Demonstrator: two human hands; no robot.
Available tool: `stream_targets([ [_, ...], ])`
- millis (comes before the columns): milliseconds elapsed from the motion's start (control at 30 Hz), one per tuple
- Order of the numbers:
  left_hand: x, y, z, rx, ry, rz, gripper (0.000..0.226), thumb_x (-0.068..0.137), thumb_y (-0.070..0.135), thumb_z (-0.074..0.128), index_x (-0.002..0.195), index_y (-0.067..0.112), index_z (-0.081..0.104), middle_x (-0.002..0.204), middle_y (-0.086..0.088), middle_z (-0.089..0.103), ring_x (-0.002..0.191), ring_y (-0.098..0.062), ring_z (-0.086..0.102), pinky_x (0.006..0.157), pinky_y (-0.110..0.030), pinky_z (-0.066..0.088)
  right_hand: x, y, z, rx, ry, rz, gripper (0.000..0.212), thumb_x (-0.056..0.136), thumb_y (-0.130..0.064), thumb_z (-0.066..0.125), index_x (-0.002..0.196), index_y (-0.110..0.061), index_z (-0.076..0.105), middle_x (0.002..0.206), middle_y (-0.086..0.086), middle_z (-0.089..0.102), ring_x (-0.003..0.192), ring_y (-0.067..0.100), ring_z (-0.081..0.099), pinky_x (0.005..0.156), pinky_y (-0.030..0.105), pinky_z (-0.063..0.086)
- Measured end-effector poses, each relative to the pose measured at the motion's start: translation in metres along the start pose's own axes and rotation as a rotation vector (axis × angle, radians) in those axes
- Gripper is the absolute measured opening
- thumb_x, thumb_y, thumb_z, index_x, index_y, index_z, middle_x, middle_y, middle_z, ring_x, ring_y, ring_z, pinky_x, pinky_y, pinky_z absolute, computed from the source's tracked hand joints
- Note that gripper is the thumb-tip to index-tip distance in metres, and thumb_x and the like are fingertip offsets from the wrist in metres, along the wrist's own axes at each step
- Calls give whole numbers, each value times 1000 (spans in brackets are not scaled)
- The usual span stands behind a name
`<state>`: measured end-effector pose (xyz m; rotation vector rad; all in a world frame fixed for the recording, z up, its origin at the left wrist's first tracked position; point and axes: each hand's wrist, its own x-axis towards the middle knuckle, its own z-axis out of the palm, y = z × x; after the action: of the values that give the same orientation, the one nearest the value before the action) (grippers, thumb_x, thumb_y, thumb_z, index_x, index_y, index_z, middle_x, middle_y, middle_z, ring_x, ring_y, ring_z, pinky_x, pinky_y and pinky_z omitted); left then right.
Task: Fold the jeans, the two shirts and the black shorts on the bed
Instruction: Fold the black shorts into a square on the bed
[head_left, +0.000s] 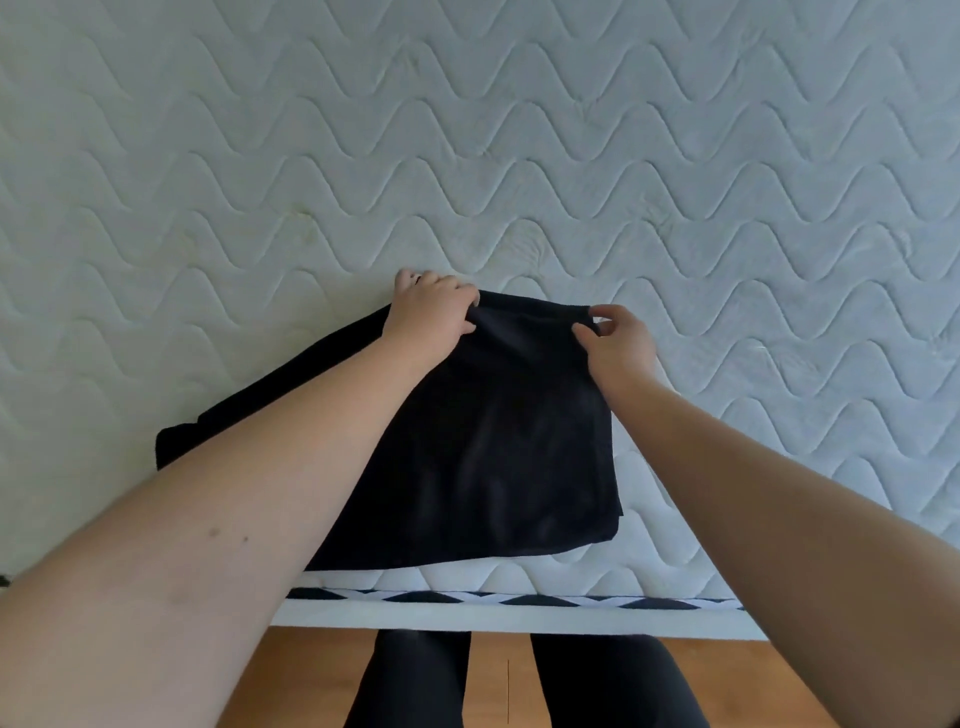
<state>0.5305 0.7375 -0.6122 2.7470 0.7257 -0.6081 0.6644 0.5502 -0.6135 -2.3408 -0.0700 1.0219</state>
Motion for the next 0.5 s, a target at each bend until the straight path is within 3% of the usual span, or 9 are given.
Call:
stream_targets([
  [100,16,-8,-5,65,-66,-7,23,94,40,60,115,30,65,118,4,59,119,-23,46,106,-42,23,4,8,-7,279,18,127,32,92,-31,66,123,-29,59,101,-9,66,89,10,64,76,32,55],
  [167,26,-13,-7,48,-68,-47,17,95,36,61,108,29,68,112,3,61,117,-23,46,106,-41,23,5,15,-12,380,24,159,27,92,-27,67,118,-27,63,100,-10,69,88,7,65,70,25,52],
  [333,32,-12,-3,-40,-15,-72,9,94,30,62,99,25,68,107,2,62,112,-24,48,100,-39,25,9,22,-17,180,73,19,18,93,-31,62,110,-25,66,92,-15,67,85,-2,61,60,12,45],
  [433,26,-12,8,-167,103,-119,7,91,25,67,97,23,70,109,1,57,110,-24,47,99,-34,26,13,24,-8,17,122,-89,20,93,-35,60,112,-28,63,97,-12,64,96,11,61,86,33,52],
  [500,22,-12,13,-262,185,-205,12,90,23,67,102,23,68,114,0,53,112,-24,46,100,-34,28,16,25,-2,-119,154,-197,32,92,-39,62,121,-27,60,116,-5,59,110,18,53,100,41,44],
])
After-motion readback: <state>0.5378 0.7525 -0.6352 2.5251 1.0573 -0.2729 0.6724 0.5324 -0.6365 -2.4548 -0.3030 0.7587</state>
